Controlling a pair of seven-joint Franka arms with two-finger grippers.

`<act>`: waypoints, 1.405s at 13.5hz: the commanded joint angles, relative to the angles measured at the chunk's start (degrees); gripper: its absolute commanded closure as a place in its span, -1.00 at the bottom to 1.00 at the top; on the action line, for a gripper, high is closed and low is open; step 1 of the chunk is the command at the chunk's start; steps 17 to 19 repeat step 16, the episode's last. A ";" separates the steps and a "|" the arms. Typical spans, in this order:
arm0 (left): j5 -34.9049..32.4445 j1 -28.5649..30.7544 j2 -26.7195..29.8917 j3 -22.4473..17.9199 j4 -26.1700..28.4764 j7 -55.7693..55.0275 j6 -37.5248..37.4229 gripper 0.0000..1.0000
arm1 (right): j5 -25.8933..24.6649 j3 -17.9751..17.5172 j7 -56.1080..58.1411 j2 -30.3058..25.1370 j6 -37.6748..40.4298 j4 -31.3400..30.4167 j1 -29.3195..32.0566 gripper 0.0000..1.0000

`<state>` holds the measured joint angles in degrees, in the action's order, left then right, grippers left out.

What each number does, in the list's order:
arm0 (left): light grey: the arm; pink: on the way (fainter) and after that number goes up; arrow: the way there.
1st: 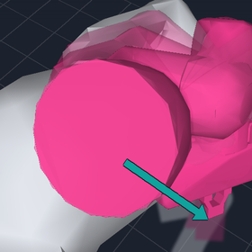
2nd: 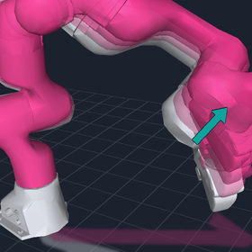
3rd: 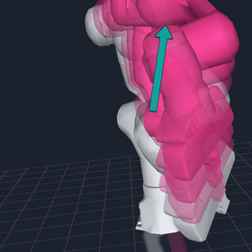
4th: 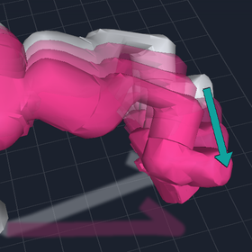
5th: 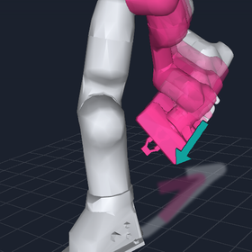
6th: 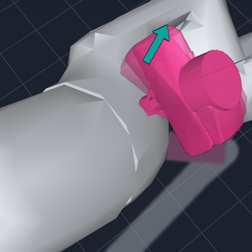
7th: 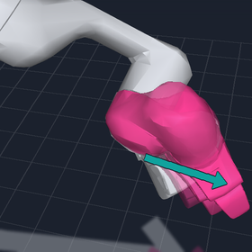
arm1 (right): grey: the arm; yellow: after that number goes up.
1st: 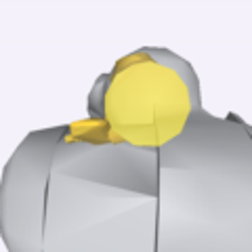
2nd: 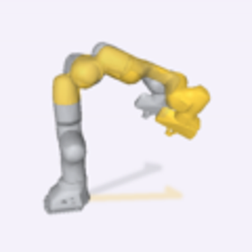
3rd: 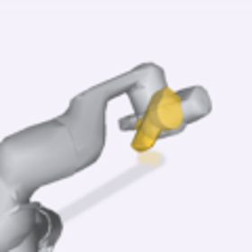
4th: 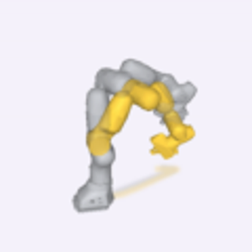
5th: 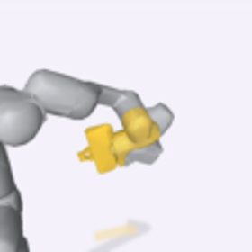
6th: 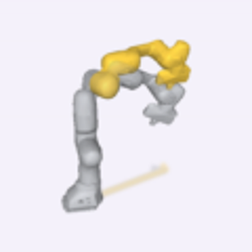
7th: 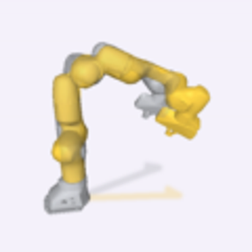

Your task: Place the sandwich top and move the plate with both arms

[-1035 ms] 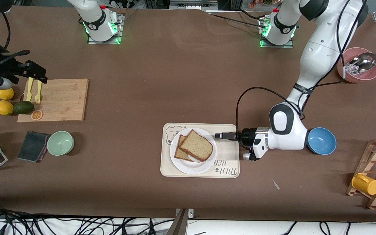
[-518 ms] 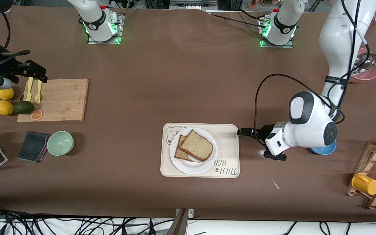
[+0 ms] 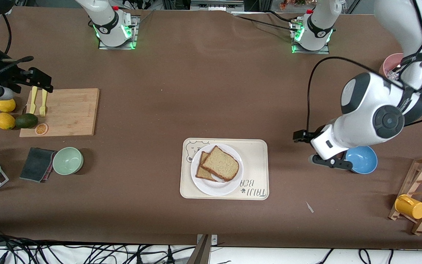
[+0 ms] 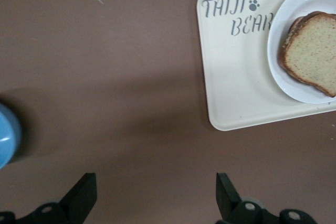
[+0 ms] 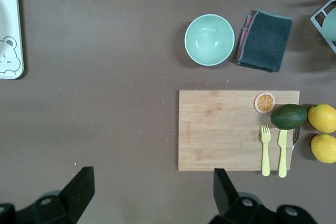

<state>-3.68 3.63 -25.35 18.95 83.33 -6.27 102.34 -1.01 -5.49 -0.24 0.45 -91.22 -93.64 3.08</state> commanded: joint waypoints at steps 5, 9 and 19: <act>-0.89 1.65 20.41 -5.48 2.80 -0.85 -7.33 -1.00 | -0.57 -0.40 -1.87 0.17 1.66 1.27 0.00 -0.99; 4.03 -6.79 25.09 -16.74 7.81 -0.06 -7.25 -1.00 | -0.49 -0.31 -1.78 0.25 1.66 1.36 0.00 -0.99; 3.68 -6.97 25.26 -17.28 9.04 -0.41 -7.33 -1.00 | -0.57 -0.31 -1.78 0.25 1.66 1.45 0.08 -0.99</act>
